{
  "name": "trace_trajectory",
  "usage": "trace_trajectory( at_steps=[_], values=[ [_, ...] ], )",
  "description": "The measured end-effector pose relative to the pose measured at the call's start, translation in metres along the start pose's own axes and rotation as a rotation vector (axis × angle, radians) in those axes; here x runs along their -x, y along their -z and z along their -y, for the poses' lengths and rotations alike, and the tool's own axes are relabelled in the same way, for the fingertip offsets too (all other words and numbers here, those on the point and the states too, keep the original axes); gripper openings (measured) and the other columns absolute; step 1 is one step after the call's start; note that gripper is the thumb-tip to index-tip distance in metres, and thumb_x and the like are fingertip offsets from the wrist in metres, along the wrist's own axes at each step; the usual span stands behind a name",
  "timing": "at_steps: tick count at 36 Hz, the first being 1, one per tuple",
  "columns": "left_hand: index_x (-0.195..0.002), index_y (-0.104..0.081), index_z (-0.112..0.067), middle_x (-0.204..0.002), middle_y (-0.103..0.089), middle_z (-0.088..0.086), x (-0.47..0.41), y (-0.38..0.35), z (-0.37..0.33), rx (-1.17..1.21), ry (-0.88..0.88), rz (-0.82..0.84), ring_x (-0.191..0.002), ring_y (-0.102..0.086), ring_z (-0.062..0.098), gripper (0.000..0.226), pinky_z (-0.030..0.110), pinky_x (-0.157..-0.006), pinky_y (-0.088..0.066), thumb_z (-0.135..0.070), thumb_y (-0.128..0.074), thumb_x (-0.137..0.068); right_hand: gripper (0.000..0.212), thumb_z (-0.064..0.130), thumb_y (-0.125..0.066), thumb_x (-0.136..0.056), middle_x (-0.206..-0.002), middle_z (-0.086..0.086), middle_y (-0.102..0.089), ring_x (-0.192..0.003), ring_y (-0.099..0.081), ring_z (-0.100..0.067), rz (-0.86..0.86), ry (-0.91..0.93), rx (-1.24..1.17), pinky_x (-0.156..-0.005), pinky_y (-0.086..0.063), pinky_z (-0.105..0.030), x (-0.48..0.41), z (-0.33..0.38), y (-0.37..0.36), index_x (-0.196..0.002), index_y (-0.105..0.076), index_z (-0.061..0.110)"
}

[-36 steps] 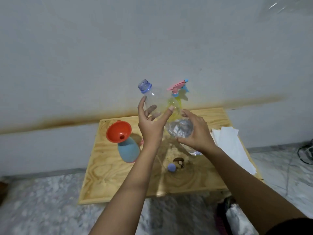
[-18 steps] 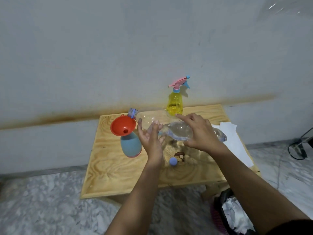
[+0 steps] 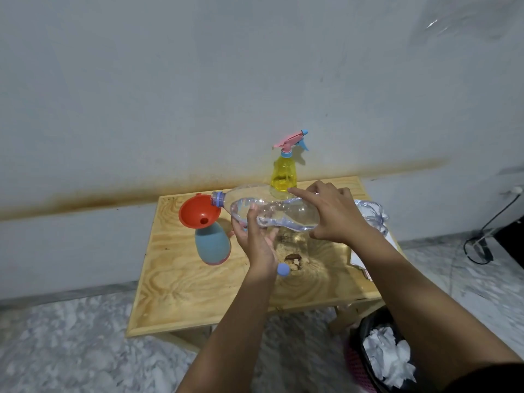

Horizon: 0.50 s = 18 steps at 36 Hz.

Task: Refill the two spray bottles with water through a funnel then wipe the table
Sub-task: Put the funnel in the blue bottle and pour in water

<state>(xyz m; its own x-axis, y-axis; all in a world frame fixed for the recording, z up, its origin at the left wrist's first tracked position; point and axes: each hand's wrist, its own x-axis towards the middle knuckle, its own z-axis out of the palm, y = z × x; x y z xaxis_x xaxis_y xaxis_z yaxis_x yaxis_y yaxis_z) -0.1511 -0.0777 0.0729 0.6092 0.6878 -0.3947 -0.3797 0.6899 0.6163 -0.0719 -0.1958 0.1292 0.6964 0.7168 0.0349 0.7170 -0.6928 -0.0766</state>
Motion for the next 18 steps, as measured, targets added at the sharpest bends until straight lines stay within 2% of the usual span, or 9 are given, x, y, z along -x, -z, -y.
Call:
trace_trajectory(
  at_steps=[3,6,8,14,16,18],
  values=[
    [-0.135,-0.041,-0.031,-0.119,-0.062,-0.007,0.002,0.000,0.000,0.028,0.022,-0.002,-0.115,-0.058,0.026,0.071,0.042,-0.079,-0.054,-0.036,-0.069,-0.070,0.087,0.030,-0.071,-0.070,-0.129,0.001,-0.039,-0.119,-0.039,-0.019,0.012,0.005,0.031,-0.092,-0.028,-0.038,-0.001,0.002,0.003,-0.141,-0.024,0.045],
    [-0.134,-0.042,-0.031,-0.121,-0.060,-0.008,0.004,0.000,0.001,0.054,0.032,-0.018,-0.117,-0.056,0.025,0.061,0.039,-0.074,-0.054,-0.033,-0.068,-0.079,0.088,0.028,-0.071,-0.069,-0.128,0.002,-0.039,-0.118,-0.039,-0.019,0.022,0.009,0.063,-0.092,-0.028,-0.039,-0.002,0.003,0.005,-0.141,-0.024,0.046],
    [-0.136,-0.038,-0.031,-0.131,-0.052,-0.006,0.005,-0.001,0.003,0.057,0.040,-0.043,-0.123,-0.050,0.026,0.055,0.036,-0.071,-0.053,-0.029,-0.063,-0.087,0.088,0.028,-0.070,-0.068,-0.128,0.001,-0.039,-0.119,-0.039,-0.019,0.023,0.008,0.072,-0.093,-0.028,-0.039,-0.002,0.003,0.006,-0.141,-0.024,0.046],
    [-0.142,-0.029,-0.030,-0.144,-0.038,0.000,0.004,-0.002,0.006,0.062,0.064,-0.079,-0.128,-0.043,0.032,0.066,0.032,-0.063,-0.051,-0.032,-0.064,-0.087,0.089,0.031,-0.072,-0.067,-0.127,0.003,-0.040,-0.118,-0.040,-0.018,0.021,0.017,0.098,-0.094,-0.027,-0.039,-0.004,0.001,0.010,-0.140,-0.023,0.047],
    [-0.142,-0.030,-0.032,-0.146,-0.035,-0.001,0.003,-0.003,0.006,0.072,0.067,-0.078,-0.130,-0.040,0.032,0.075,0.032,-0.062,-0.052,-0.038,-0.070,-0.078,0.088,0.032,-0.072,-0.067,-0.127,0.003,-0.041,-0.118,-0.040,-0.018,0.020,0.022,0.107,-0.095,-0.027,-0.039,-0.005,0.001,0.013,-0.140,-0.024,0.047],
    [-0.141,-0.030,-0.033,-0.146,-0.034,-0.002,0.004,-0.005,0.005,0.073,0.069,-0.077,-0.131,-0.038,0.032,0.071,0.033,-0.065,-0.051,-0.037,-0.068,-0.081,0.088,0.032,-0.072,-0.068,-0.127,0.003,-0.041,-0.118,-0.041,-0.018,0.014,0.026,0.111,-0.094,-0.027,-0.039,-0.006,0.002,0.015,-0.140,-0.024,0.047]
  ],
)
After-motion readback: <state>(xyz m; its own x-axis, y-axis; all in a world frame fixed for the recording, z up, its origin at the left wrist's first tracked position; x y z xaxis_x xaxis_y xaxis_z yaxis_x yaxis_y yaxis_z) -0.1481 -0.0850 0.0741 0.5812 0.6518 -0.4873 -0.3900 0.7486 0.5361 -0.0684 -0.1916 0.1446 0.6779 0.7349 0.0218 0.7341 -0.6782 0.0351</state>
